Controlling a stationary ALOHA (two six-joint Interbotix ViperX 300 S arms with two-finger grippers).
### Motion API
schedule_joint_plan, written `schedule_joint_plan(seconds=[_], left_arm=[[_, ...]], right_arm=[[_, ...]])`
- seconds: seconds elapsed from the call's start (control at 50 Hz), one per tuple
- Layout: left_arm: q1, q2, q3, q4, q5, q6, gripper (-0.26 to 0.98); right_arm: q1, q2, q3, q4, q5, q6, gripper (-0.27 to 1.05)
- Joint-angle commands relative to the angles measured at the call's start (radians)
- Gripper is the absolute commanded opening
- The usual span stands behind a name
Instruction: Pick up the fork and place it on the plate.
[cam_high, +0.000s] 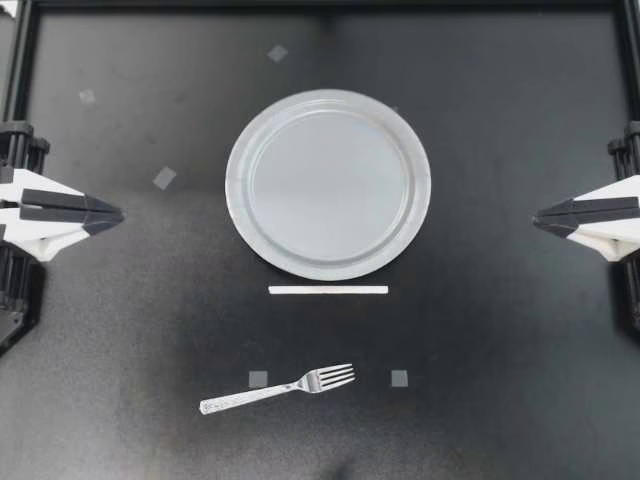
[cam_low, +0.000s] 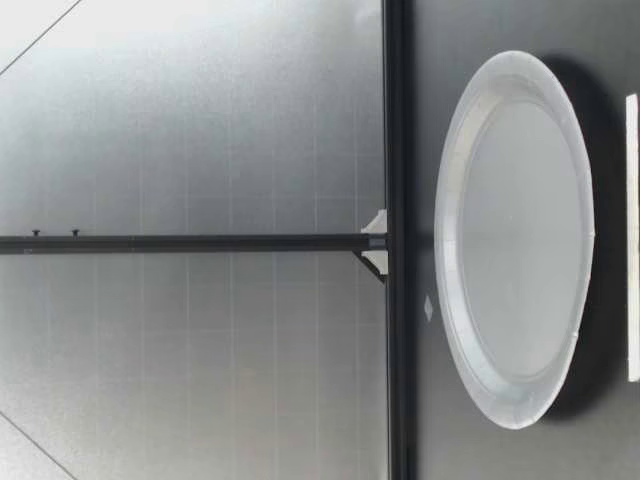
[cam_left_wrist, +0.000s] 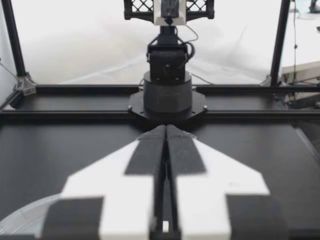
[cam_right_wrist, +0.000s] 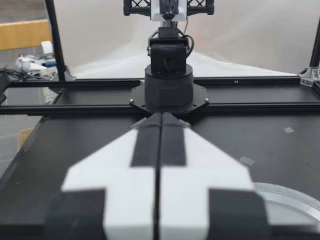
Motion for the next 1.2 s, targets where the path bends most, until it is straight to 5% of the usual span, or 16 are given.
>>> schedule_joint_plan(seconds=[0.0,0.12,0.64,0.76,1.0,1.18], left_arm=[[0.002,-0.012,-0.005,0.0,-0.017,-0.003,0.07],[0.002,-0.037,0.014,0.0,-0.017,-0.011,-0.04],[0.002,-0.044,0.009,-0.002,-0.031,-0.078,-0.03],[0.002,-0.038,-0.058,0.0,0.029,-0.072,0.0],[0.002,-0.005,-0.259,0.002,0.359,-0.067,0.22],[0.002,-0.002,-0.31,0.0,0.463,-0.077,0.43]], right_arm=[[-0.006,0.009,-0.009,0.0,-0.008,-0.008,0.08],[-0.008,-0.006,0.02,0.0,-0.017,-0.006,-0.05],[-0.008,-0.009,0.063,0.0,-0.075,-0.003,-0.06],[-0.006,-0.009,0.063,0.0,-0.075,-0.003,-0.06],[-0.008,-0.005,0.071,0.0,-0.077,-0.003,-0.06],[-0.008,-0.005,0.071,0.0,-0.077,-0.003,-0.06]])
